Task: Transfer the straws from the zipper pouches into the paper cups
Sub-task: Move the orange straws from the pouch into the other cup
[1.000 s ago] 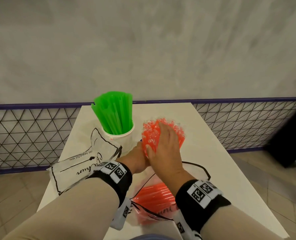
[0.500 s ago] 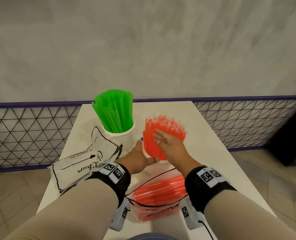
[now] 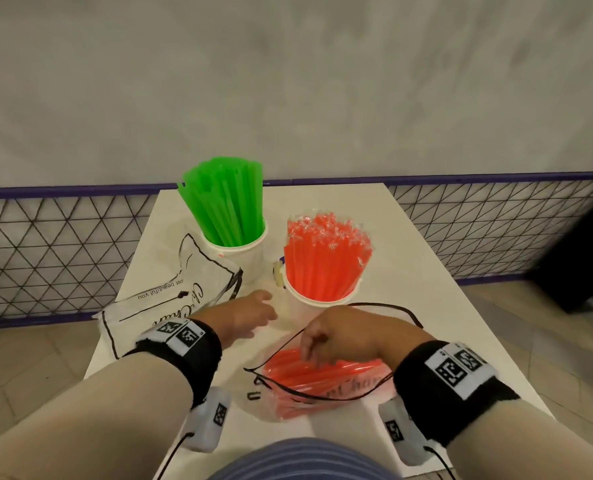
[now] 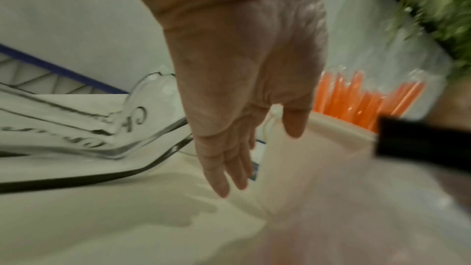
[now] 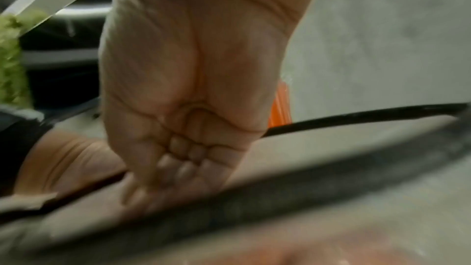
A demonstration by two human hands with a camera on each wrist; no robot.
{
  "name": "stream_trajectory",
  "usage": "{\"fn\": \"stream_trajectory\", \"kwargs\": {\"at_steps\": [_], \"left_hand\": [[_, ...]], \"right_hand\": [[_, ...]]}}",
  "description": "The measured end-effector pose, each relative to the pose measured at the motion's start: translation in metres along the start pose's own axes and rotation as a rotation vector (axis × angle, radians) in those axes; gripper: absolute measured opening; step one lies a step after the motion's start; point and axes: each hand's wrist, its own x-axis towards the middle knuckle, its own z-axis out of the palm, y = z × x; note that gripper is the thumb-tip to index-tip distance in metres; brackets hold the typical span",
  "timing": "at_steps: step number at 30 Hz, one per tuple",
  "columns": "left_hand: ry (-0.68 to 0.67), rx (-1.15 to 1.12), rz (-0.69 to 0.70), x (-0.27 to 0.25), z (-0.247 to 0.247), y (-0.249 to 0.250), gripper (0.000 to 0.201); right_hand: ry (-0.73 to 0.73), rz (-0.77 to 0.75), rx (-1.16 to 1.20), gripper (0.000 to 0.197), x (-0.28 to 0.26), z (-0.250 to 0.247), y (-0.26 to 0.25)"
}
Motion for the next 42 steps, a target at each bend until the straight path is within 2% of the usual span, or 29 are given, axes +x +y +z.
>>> {"fn": "stream_trajectory", "kwargs": {"at_steps": [2, 3, 5, 7, 9, 12, 17, 21, 24, 27, 30, 33, 36, 38, 40, 42], "left_hand": [[-0.071, 0.166, -0.011, -0.005, -0.004, -0.020, 0.048], [-0.114, 0.248, -0.028, -0.011, -0.004, -0.027, 0.052], [-0.171, 0.472, 0.011, -0.020, 0.000, -0.036, 0.070], [-0.229, 0.511, 0.041, -0.030, 0.007, -0.038, 0.086], [-0.279, 0.486, 0.060, -0.035, 0.019, -0.036, 0.093], [-0.225, 0.443, 0.106, -0.034, 0.035, -0.037, 0.098], [-0.056, 0.501, 0.175, -0.003, 0.053, -0.062, 0.078], [-0.029, 0.523, 0.209, 0.010, 0.054, -0.072, 0.068], [-0.001, 0.564, 0.276, 0.004, 0.053, -0.072, 0.076], [-0.013, 0.569, 0.274, -0.002, 0.053, -0.068, 0.082], [-0.037, 0.548, 0.266, -0.013, 0.048, -0.064, 0.085], [-0.141, 0.501, 0.199, -0.026, 0.036, -0.053, 0.093], [-0.210, 0.617, 0.159, -0.027, 0.021, -0.042, 0.092], [-0.279, 0.705, 0.129, -0.027, 0.010, -0.035, 0.098], [-0.273, 0.745, 0.104, -0.021, 0.000, -0.031, 0.101], [-0.177, 0.668, 0.108, -0.014, -0.010, -0.023, 0.094]], "right_hand": [[0.019, 0.025, -0.350, 0.031, 0.008, 0.018, 0.012], [0.041, 0.020, -0.415, 0.039, 0.011, 0.027, 0.017], [0.065, -0.033, -0.446, 0.053, 0.017, 0.046, 0.026], [0.093, -0.085, -0.487, 0.054, 0.025, 0.063, 0.033], [0.135, -0.091, -0.538, 0.048, 0.032, 0.076, 0.038], [0.160, -0.074, -0.526, 0.052, 0.042, 0.084, 0.044], [0.226, -0.170, -0.543, 0.044, 0.043, 0.089, 0.044], [0.240, -0.171, -0.601, 0.045, 0.039, 0.090, 0.040], [0.254, -0.106, -0.645, 0.044, 0.037, 0.089, 0.041], [0.265, -0.097, -0.605, 0.043, 0.028, 0.078, 0.033], [0.267, -0.101, -0.498, 0.030, 0.013, 0.062, 0.022], [0.189, -0.107, -0.377, 0.027, 0.001, 0.044, 0.014], [0.157, -0.094, -0.251, 0.011, -0.012, 0.014, 0.002], [0.162, -0.094, -0.076, 0.009, -0.026, -0.010, -0.009], [0.214, -0.134, 0.173, 0.019, -0.043, -0.035, -0.025], [0.364, -0.198, 0.356, 0.023, -0.057, -0.056, -0.041]]}}
